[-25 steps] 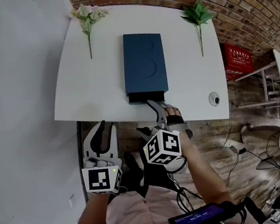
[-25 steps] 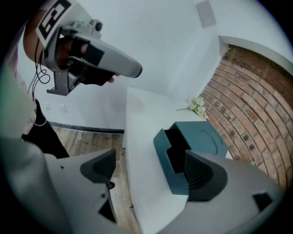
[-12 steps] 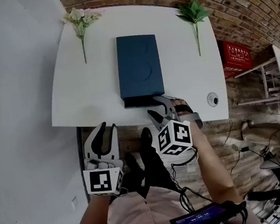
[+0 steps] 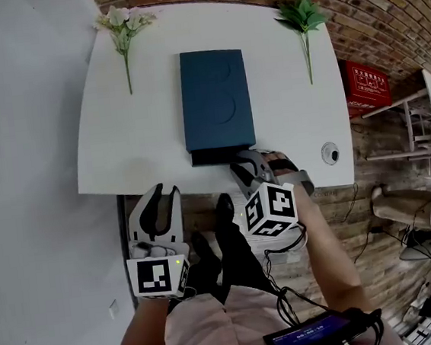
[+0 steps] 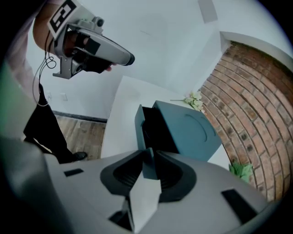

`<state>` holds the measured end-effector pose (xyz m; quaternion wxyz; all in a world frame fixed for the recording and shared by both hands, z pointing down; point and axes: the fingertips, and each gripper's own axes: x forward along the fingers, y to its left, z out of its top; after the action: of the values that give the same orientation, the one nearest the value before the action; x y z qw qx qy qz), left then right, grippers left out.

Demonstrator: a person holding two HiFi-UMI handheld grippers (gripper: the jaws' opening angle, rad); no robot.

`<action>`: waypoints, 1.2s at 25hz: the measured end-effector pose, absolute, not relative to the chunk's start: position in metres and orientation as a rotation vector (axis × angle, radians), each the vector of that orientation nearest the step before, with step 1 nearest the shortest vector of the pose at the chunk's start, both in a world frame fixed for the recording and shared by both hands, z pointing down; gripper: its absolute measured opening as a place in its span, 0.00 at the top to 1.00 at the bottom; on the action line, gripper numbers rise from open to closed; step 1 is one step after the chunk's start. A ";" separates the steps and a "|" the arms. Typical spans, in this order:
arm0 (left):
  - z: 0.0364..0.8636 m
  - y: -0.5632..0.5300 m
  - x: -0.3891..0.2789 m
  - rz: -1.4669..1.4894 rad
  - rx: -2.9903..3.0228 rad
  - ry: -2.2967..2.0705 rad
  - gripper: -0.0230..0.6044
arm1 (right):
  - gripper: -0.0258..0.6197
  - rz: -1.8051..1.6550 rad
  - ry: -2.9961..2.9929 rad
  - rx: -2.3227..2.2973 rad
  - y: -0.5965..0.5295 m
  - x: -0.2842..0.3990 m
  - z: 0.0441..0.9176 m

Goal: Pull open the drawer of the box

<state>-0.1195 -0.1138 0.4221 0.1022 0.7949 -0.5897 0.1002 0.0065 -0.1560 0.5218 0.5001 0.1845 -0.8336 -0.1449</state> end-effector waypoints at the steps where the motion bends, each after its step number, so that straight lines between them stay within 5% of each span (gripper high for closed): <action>1: 0.422 -0.114 -0.119 0.297 2.346 -1.741 0.79 | 0.81 -0.353 -2.016 0.444 -0.156 0.007 0.522; 30: 0.416 -0.102 -0.121 0.291 2.378 -1.725 0.79 | 0.84 -0.371 -2.000 0.372 -0.127 0.008 0.523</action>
<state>-0.1207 -0.1021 0.4161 0.0947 0.8019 -0.5818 0.0980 0.0080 -0.1272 0.5232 0.5115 0.1544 -0.8311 -0.1542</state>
